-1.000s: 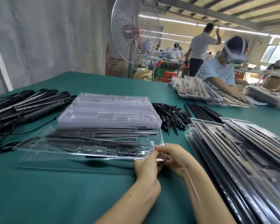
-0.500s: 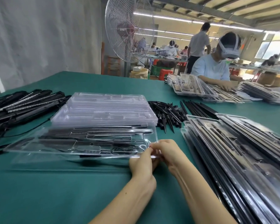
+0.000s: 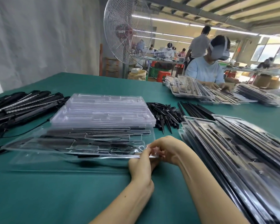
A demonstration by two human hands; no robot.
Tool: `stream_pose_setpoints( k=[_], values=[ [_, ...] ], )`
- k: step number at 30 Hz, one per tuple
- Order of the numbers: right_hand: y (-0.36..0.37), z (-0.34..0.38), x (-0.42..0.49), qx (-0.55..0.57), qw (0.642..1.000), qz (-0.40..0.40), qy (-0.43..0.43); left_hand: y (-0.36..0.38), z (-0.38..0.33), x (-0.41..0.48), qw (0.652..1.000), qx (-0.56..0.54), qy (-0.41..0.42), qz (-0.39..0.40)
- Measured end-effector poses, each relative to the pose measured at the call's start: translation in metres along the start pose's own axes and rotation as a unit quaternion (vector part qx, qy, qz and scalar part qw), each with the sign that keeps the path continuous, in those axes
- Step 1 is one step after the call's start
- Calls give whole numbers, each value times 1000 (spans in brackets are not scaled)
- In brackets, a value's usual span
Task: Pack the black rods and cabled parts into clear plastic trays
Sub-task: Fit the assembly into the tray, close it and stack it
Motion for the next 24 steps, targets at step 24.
stream_pose_setpoints(
  k=[24],
  values=[
    [9, -14, 7, 78, 996, -43, 6, -4, 4, 1, 998, -44, 24, -41]
  ],
)
Point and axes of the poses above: each hand's wrist, its own x-axis towards the middle knuckle, its own y-axis out of the palm, z = x × y, the point moved 6 cm from there along x, towards the middle knuckle, and after that the axes turned 10 degrees about y, right-handed, at the moved point
